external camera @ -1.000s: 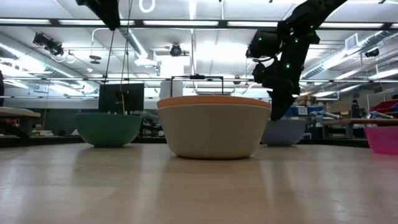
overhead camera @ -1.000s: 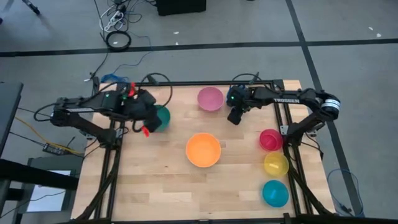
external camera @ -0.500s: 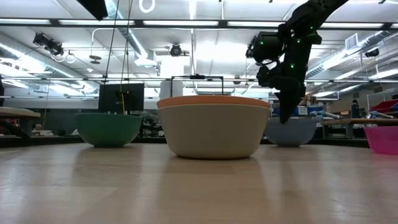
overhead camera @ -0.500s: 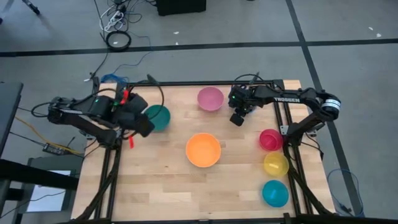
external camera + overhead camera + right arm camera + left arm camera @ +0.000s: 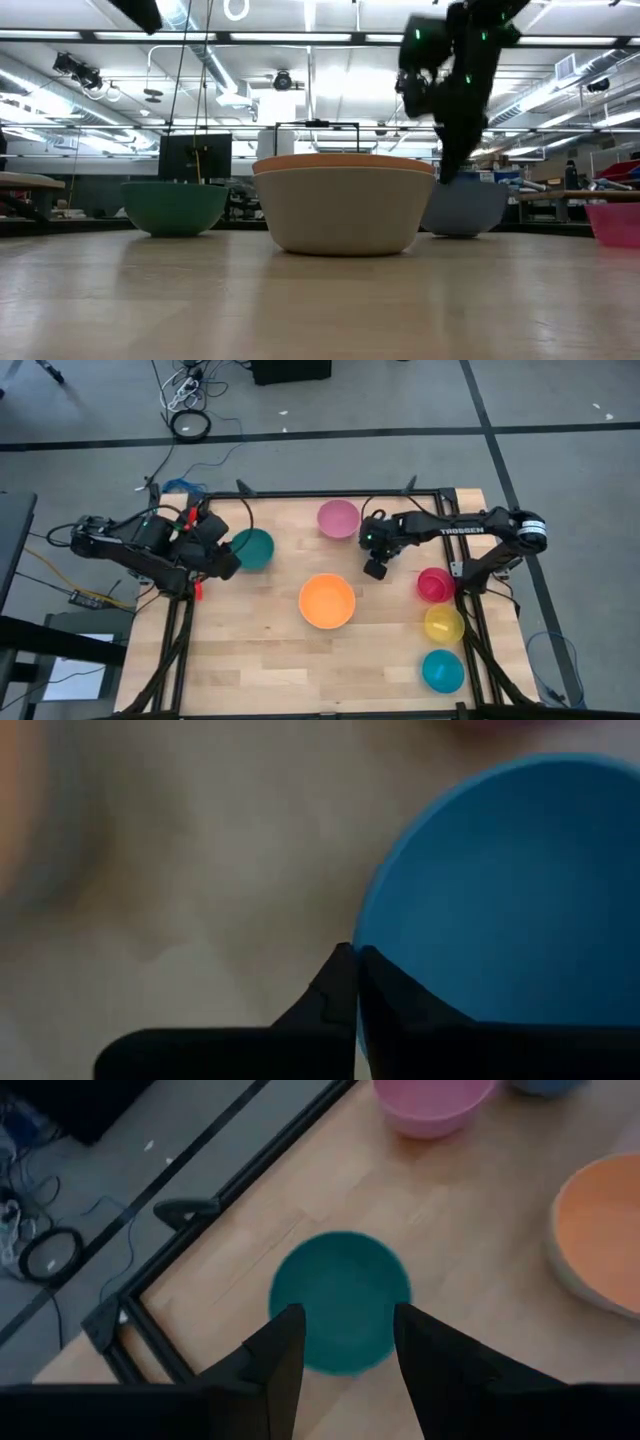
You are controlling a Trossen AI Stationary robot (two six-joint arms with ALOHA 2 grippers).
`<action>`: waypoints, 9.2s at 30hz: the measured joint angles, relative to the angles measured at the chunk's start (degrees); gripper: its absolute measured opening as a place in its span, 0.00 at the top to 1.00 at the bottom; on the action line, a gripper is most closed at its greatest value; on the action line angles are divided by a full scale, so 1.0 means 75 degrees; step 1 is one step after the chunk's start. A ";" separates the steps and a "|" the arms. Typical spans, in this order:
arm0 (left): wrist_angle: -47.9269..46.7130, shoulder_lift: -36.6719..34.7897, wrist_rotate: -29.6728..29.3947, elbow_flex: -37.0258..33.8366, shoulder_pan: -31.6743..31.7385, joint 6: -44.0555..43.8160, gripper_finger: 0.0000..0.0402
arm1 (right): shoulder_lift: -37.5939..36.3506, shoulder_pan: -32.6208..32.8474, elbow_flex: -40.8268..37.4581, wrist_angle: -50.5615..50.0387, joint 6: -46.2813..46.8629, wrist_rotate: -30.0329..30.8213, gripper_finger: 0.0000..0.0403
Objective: Nest bowls inside each other
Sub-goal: Stack the light blue bowl on top of the orange bowl, then stack the blue bowl on top of the orange bowl, then stack the green bowl on top of the light blue bowl, then stack the pink bowl on top of the green bowl
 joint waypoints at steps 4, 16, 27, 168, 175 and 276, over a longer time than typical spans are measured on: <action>0.0006 -0.0400 -0.0003 -0.0654 0.0003 -0.0409 0.59 | 0.0000 0.0729 0.0885 -0.0214 0.0142 0.0020 1.00; 0.0880 -0.1057 0.0452 -0.2143 0.0003 -0.0888 0.59 | -0.0003 0.2044 0.2226 -0.1022 0.0656 0.0648 1.00; 0.1114 -0.1066 0.0544 -0.2199 0.0003 -0.0608 0.59 | 0.0209 0.2007 0.1071 -0.1128 0.0720 0.0093 0.76; 0.5387 0.3145 0.3954 -0.0629 0.0745 0.4803 0.98 | -0.3799 0.3039 0.4011 -0.2446 -0.0465 0.5187 0.51; 0.6414 0.3590 0.4665 -0.0503 0.0006 0.4629 0.98 | -0.4550 0.2783 0.4011 -0.2486 -0.0468 0.5185 0.52; 0.1731 0.1960 -0.1591 0.0811 -0.3448 -0.0632 0.38 | 0.2888 -0.1699 0.2111 0.1292 -0.2287 -0.2247 0.88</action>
